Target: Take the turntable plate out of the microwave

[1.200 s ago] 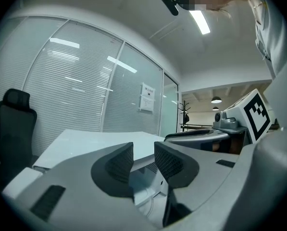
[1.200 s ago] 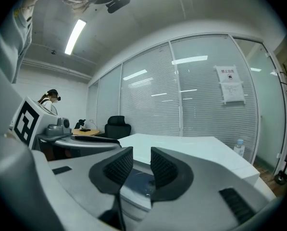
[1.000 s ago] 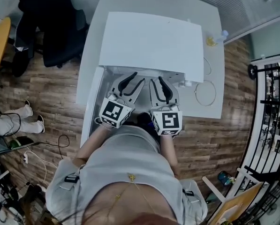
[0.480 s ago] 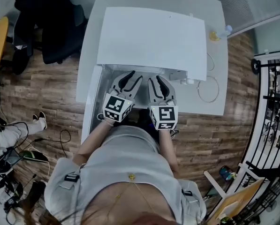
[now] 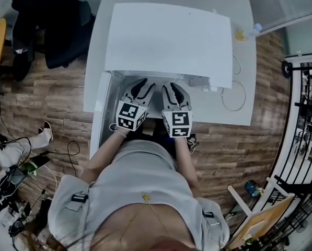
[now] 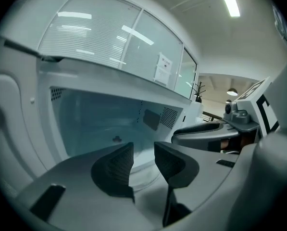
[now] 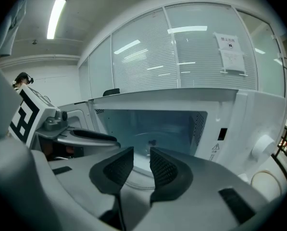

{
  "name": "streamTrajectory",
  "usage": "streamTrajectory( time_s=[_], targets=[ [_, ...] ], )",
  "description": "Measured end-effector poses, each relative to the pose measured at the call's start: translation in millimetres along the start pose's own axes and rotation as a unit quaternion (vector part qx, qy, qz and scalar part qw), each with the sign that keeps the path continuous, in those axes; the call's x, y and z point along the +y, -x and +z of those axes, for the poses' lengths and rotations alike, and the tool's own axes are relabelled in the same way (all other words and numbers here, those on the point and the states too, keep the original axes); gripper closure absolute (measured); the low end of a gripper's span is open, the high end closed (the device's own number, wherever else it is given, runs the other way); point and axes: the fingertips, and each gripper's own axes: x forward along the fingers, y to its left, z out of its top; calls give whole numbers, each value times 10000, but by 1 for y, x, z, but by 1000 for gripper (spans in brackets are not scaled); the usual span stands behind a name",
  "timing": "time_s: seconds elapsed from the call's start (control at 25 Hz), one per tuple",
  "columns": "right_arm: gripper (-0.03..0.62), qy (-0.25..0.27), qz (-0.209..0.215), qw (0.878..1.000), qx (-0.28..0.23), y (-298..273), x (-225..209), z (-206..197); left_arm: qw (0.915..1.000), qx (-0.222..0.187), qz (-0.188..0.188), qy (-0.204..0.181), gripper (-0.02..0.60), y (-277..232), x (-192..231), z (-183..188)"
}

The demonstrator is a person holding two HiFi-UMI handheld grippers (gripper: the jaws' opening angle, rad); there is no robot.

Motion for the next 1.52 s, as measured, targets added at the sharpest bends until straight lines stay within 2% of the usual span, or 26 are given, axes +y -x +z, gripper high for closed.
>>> streamTrajectory(
  time_s=[0.2,0.32,0.44,0.52,0.6,0.76,0.88,0.96,1.08,1.24,1.36,1.44,1.52],
  targets=[
    [480,-322,78,9991,256,-11,-3,-20,9979,261,236,546,443,-9,14,-20],
    [480,-620,78,9973,376,-15,-6,-34,9938,372,356,981,443,-11,21,-30],
    [476,-1104,76,9930,419,-17,-12,-43,9898,425,551,1240,432,-10,29,-39],
    [449,-1520,91,9873,450,-21,-16,-49,9854,514,650,1484,407,-9,35,-47],
    [415,-1922,125,9800,496,-26,-19,-55,9788,599,734,1815,400,-8,41,-57],
    [394,-2682,39,9619,525,-29,-33,-67,9653,622,952,2351,369,-8,48,-68],
    [356,-3110,-89,9489,533,-31,-42,-75,9499,652,1103,2850,324,-8,55,-79],
    [338,-3196,-112,9456,594,-34,-44,-79,9388,666,1067,3206,317,-10,59,-86],
    [326,-3385,-85,9381,734,-41,-45,-87,9295,640,936,3510,316,-16,61,-92],
    [316,-3968,70,9140,846,-52,-46,-104,9148,469,718,3947,318,-30,60,-96],
    [318,-4498,311,8898,708,-62,-46,-106,8961,246,632,4386,318,-38,64,-90],
    [318,-4638,410,8831,581,-67,-47,-105,8862,152,612,4589,318,-41,67,-90],
    [329,-4681,500,8807,519,-71,-47,-102,8846,109,623,4620,318,-43,70,-91]
  ],
)
